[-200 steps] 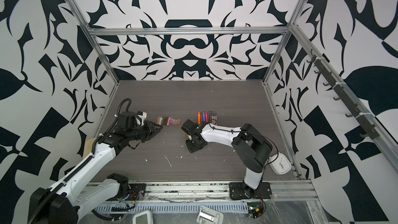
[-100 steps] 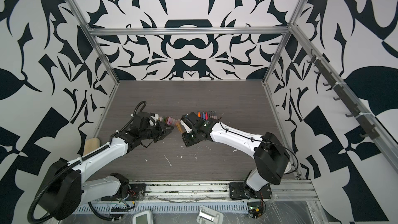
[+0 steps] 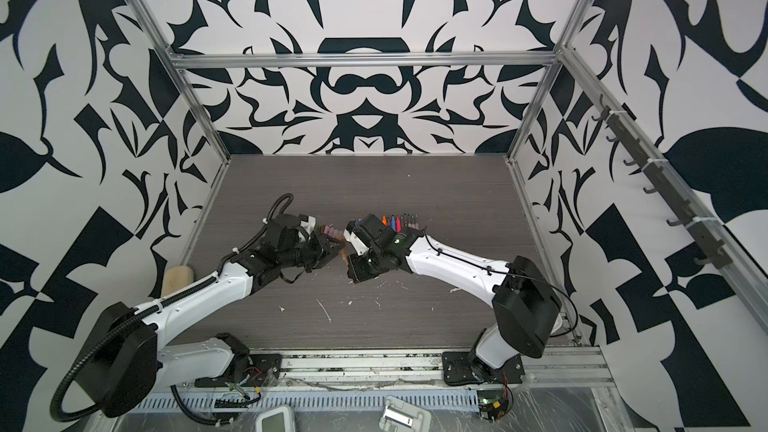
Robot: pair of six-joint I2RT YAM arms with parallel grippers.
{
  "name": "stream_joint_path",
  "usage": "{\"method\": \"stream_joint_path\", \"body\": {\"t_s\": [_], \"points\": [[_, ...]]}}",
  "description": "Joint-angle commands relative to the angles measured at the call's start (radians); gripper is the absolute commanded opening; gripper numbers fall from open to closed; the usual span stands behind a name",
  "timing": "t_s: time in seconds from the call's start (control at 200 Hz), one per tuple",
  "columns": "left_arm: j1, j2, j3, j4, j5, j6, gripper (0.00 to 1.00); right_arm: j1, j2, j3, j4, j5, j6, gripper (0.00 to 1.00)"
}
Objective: Open the pen caps
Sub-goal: 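Close the left gripper on the tan cap above the right gripper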
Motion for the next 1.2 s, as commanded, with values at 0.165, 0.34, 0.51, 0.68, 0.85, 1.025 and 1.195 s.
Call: {"method": "stream_joint_path", "body": {"t_s": [0.165, 0.34, 0.51, 0.68, 0.85, 1.025, 1.195], "points": [[-0.003, 0.007, 0.024, 0.014, -0.018, -0.009, 0.30, 0.003, -0.078, 0.017, 0.054, -0.055, 0.009, 0.09], [-0.003, 0.009, 0.030, 0.014, -0.014, -0.003, 0.23, 0.004, -0.075, 0.015, 0.045, -0.061, 0.002, 0.09], [-0.002, 0.015, 0.037, 0.005, -0.003, 0.003, 0.06, 0.003, -0.075, 0.015, 0.039, -0.044, 0.003, 0.09], [-0.004, 0.021, 0.041, 0.005, 0.007, 0.009, 0.00, 0.004, -0.068, 0.028, 0.022, -0.031, -0.002, 0.23], [-0.006, 0.024, 0.047, 0.003, 0.008, 0.014, 0.00, 0.001, -0.063, 0.039, 0.015, -0.019, -0.004, 0.26], [-0.010, 0.027, 0.049, 0.003, 0.010, 0.016, 0.00, -0.001, -0.046, 0.055, 0.009, -0.016, -0.008, 0.26], [-0.013, 0.030, 0.052, 0.003, 0.010, 0.017, 0.00, -0.005, -0.019, 0.072, 0.013, -0.023, -0.008, 0.27]]}}
